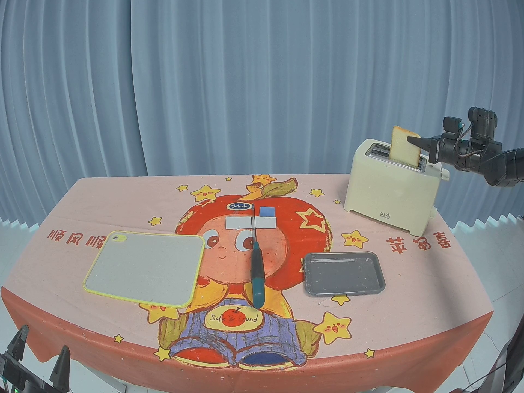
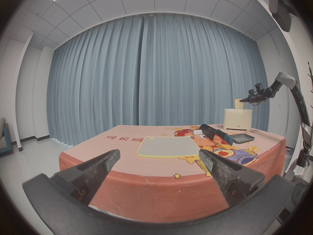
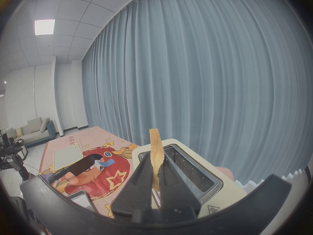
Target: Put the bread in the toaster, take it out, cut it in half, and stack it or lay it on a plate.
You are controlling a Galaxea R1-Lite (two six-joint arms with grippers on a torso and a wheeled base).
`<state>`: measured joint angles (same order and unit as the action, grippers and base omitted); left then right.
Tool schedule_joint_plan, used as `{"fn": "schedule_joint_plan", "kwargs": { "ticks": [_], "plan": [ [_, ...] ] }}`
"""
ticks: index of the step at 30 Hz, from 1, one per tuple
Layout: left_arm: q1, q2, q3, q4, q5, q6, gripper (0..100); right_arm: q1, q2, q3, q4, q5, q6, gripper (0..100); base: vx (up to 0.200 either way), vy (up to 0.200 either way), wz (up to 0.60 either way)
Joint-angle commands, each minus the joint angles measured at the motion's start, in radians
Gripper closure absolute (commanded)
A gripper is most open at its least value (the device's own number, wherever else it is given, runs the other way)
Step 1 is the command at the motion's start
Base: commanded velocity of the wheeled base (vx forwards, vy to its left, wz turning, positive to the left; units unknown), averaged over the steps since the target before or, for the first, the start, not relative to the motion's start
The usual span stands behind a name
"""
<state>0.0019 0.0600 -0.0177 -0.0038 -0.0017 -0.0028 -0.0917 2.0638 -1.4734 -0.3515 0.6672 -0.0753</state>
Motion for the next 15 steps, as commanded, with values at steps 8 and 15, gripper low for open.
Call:
{"fn": "schedule_joint_plan", "kwargs": {
  "ticks": [8, 15],
  "plan": [
    [0.001, 0.0, 0.018, -0.001, 0.0, 0.0, 0, 0.02, -0.129, 0.008, 0.0, -0.001, 0.058, 100, 0.0, 0.0, 0.0],
    [0.0, 0.0, 0.018, -0.001, 0.0, 0.0, 0, 0.021, -0.212, 0.116, -0.015, -0.001, 0.063, 100, 0.0, 0.0, 0.0]
  ]
}}
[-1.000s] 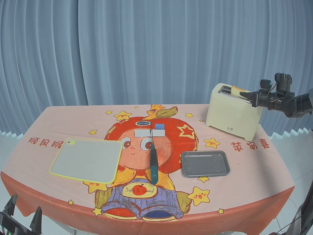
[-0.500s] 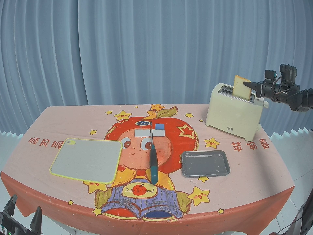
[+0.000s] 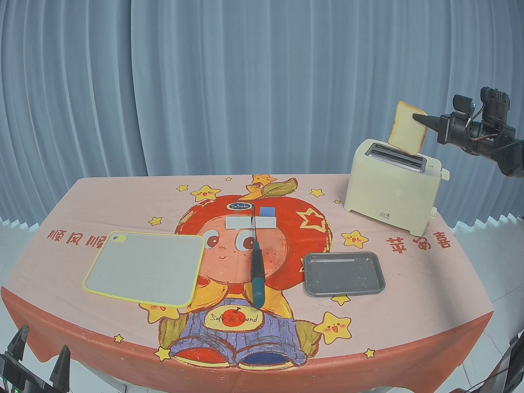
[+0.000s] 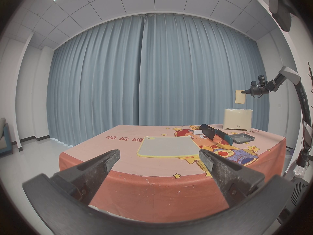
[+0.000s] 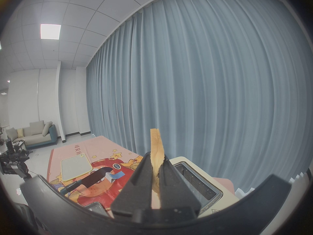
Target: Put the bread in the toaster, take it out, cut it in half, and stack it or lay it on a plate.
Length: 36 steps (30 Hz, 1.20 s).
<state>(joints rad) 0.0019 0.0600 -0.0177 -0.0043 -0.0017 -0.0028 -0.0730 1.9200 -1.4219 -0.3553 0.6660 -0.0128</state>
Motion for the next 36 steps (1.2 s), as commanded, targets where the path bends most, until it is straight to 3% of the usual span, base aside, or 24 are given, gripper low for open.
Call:
{"fn": "schedule_joint_plan", "kwargs": {
  "ticks": [1, 16, 27, 36],
  "plan": [
    [0.001, 0.0, 0.018, 0.0, 0.0, 0.0, 0, 0.002, -0.076, 0.074, -0.01, 0.0, 0.0, 100, 0.0, 0.0, 0.0],
    [0.0, 0.0, 0.018, 0.0, 0.0, 0.0, 0, 0.056, -0.269, 0.316, -0.016, 0.0, -0.009, 100, 0.0, 0.0, 0.0],
    [0.0, 0.0, 0.018, 0.0, 0.0, 0.0, 0, 0.068, -0.375, 0.417, -0.017, -0.023, -0.001, 100, 0.0, 0.0, 0.0],
    [0.001, 0.0, 0.018, 0.0, 0.0, 0.0, 0, 0.068, -0.538, 0.638, -0.024, -0.022, -0.007, 100, 0.0, 0.0, 0.0]
  ]
}}
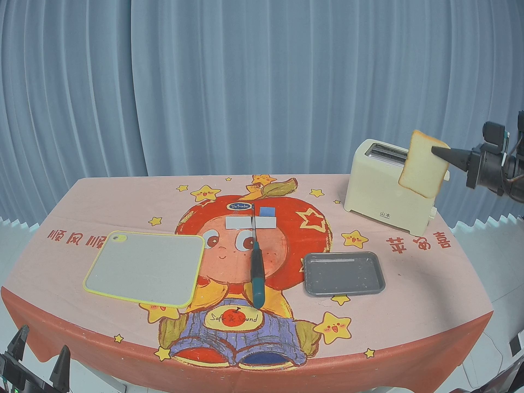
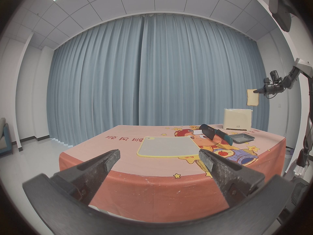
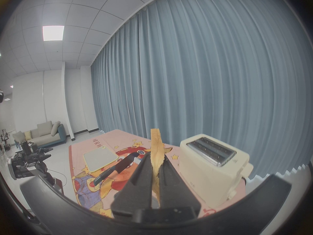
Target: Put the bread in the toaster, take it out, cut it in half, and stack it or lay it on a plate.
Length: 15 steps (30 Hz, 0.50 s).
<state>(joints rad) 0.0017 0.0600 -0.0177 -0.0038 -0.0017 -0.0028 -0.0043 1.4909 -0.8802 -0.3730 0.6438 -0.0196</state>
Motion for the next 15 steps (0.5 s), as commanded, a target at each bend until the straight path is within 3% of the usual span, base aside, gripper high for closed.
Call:
{"fn": "schedule_joint_plan", "kwargs": {
  "ticks": [1, 9, 15],
  "plan": [
    [0.001, 0.0, 0.018, -0.001, 0.0, 0.0, 0, -0.003, -0.121, 0.118, -0.011, 0.0, -0.002, 100, 0.0, 0.0, 0.0],
    [0.001, 0.0, 0.018, -0.001, 0.0, 0.0, 0, -0.014, -0.149, 0.259, -0.15, -0.003, 0.004, 100, 0.0, 0.0, 0.0],
    [0.0, 0.0, 0.018, -0.001, 0.0, 0.0, 0, -0.01, -0.144, 0.293, -0.231, -0.01, 0.007, 100, 0.0, 0.0, 0.0]
  ]
}}
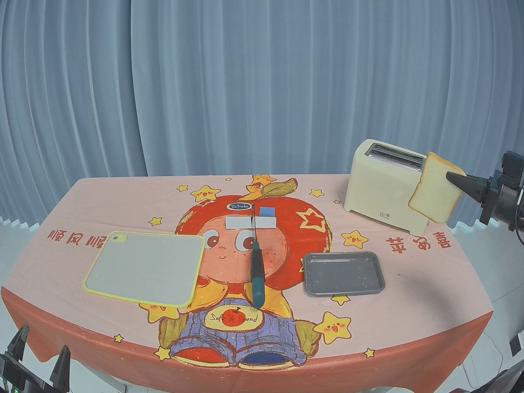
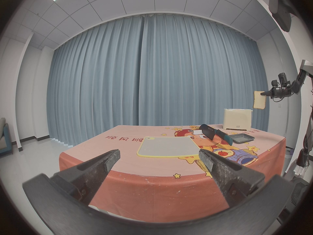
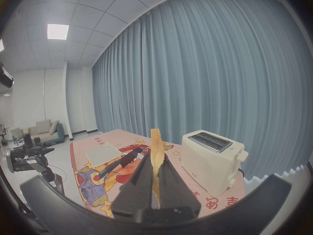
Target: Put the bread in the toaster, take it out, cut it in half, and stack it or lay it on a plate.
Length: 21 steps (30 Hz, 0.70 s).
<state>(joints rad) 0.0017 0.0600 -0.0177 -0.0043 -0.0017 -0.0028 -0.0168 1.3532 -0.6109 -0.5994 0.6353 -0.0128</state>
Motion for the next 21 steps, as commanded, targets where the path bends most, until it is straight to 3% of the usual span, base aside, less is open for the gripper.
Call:
{"fn": "schedule_joint_plan", "kwargs": {
  "ticks": [1, 5, 9, 12, 21],
  "plan": [
    [0.0, 0.0, 0.018, 0.0, 0.0, 0.0, 0, 0.006, -0.009, 0.028, -0.003, -0.005, 0.0, 100, 0.0, 0.0, 0.0],
    [0.0, 0.0, 0.018, 0.0, 0.0, 0.0, 0, 0.012, -0.012, 0.049, -0.003, -0.005, -0.001, 100, 0.0, 0.0, 0.0],
    [0.0, 0.0, 0.018, 0.0, 0.0, 0.0, 0, 0.075, -0.002, 0.049, -0.005, -0.022, 0.0, 100, 0.0, 0.0, 0.0],
    [0.0, 0.0, 0.018, 0.0, 0.002, 0.004, 0, 0.078, -0.002, 0.045, -0.007, -0.045, 0.002, 100, 0.0, 0.0, 0.0],
    [0.0, 0.0, 0.018, 0.0, 0.0, 0.0, 0, 0.077, -0.014, 0.043, -0.005, -0.045, 0.002, 100, 0.0, 0.0, 0.0]
  ]
}}
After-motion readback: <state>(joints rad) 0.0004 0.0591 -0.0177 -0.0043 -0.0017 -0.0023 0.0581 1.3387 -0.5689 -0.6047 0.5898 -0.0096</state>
